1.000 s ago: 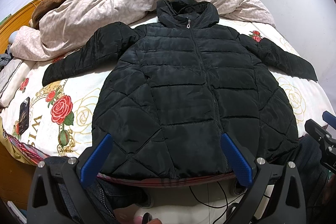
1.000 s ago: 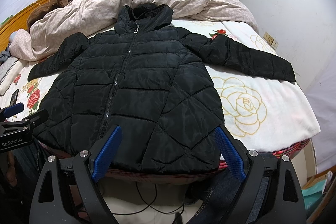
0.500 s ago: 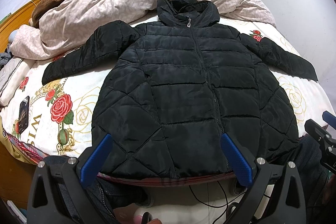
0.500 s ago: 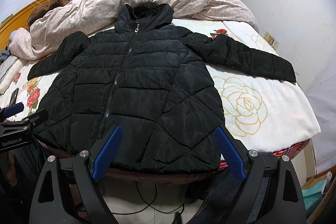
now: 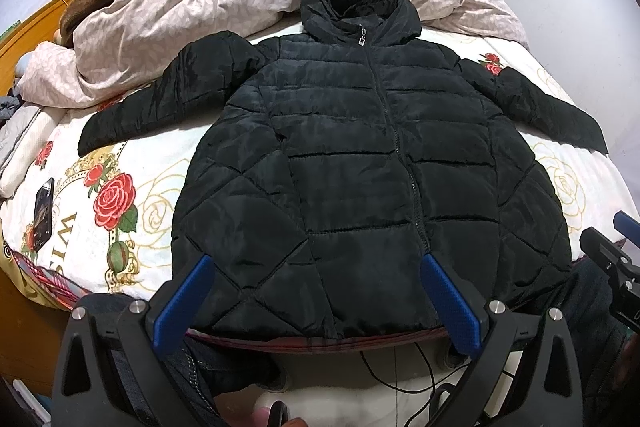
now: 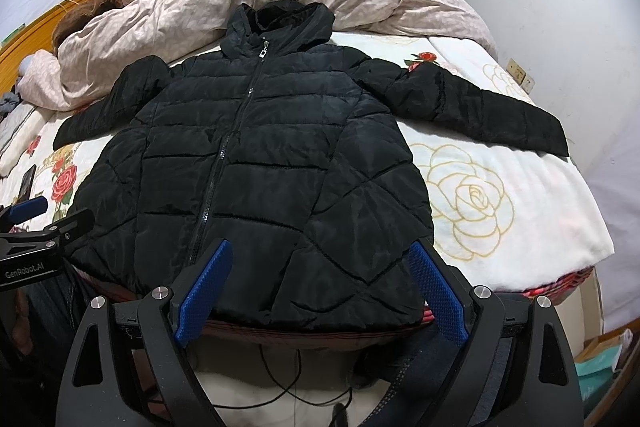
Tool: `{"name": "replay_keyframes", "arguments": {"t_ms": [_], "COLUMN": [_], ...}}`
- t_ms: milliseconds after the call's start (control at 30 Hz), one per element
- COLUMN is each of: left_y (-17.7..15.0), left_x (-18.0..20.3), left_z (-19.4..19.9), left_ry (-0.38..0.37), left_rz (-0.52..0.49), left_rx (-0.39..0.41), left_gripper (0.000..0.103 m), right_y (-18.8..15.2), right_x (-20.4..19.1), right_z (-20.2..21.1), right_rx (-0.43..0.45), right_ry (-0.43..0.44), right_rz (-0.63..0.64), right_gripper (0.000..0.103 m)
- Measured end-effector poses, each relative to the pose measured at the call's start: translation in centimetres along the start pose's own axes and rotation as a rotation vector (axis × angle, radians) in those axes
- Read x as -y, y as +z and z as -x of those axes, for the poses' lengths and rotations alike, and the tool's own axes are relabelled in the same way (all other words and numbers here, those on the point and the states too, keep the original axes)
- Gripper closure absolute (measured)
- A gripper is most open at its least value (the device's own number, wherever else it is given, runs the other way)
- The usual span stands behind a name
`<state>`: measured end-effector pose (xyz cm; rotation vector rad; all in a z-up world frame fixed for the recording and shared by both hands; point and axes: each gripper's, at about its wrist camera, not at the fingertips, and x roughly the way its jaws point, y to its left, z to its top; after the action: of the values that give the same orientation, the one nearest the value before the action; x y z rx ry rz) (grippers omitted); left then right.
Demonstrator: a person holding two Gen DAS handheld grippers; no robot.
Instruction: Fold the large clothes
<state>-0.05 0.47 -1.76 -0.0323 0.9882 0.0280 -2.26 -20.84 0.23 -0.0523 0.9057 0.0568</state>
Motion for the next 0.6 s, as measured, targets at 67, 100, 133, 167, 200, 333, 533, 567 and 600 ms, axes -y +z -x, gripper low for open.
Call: {"name": "replay_keyframes", "arguments": {"t_ms": [67, 100, 133, 167, 200, 333, 533, 567, 600], "left_y": [0.1, 0.2, 0.4, 0.5, 0.7, 2.0, 4.9, 5.4, 6.0], "left_x": [-0.1, -0.3, -0.5, -0.7, -1.0, -2.3, -6.5, -7.5, -8.8], "left_z": [-0.2, -0.4, -0.5, -0.7, -0.9, -1.9, -4.5, -5.0, -5.6], "left_ry": [0.005, 0.006, 0.005, 0.005, 0.012, 0.045, 0.088, 0.089, 0.088], "left_rz": [0.002, 0.004, 0.005, 0.007, 0.007, 0.006, 0.063, 0.089, 0.121], "left_rx": [-0.003, -0.002, 0.001, 0.004, 0.006, 0.012, 0.017, 0.016, 0.016], "left_gripper": [0.0, 0.0, 0.0, 0.0, 0.0, 0.0, 0.0, 0.0, 0.0], "right_y": [0.3, 0.4, 0.5, 0.6, 0.9, 2.3, 5.4, 6.0, 6.5], "right_x": [-0.1, -0.1, -0.1, -0.2, -0.3, -0.9, -2.8, -3.1, -3.5], "right_z": [-0.3, -0.4, -0.5, -0.7, -1.0, -2.2, -5.0, -5.6, -6.3], "right_rx": [-0.006, -0.008, -0.008, -0.008, -0.008, -0.009, -0.012, -0.017, -0.022], "right_ry": [0.004, 0.003, 0.002, 0.003, 0.006, 0.026, 0.026, 0.028, 0.033], "right_rz": [0.003, 0.009, 0.012, 0.015, 0.022, 0.043, 0.098, 0.104, 0.109], "right_gripper": [0.013, 0.013, 0.013, 0.013, 0.013, 0.013, 0.013, 0.013, 0.013]}}
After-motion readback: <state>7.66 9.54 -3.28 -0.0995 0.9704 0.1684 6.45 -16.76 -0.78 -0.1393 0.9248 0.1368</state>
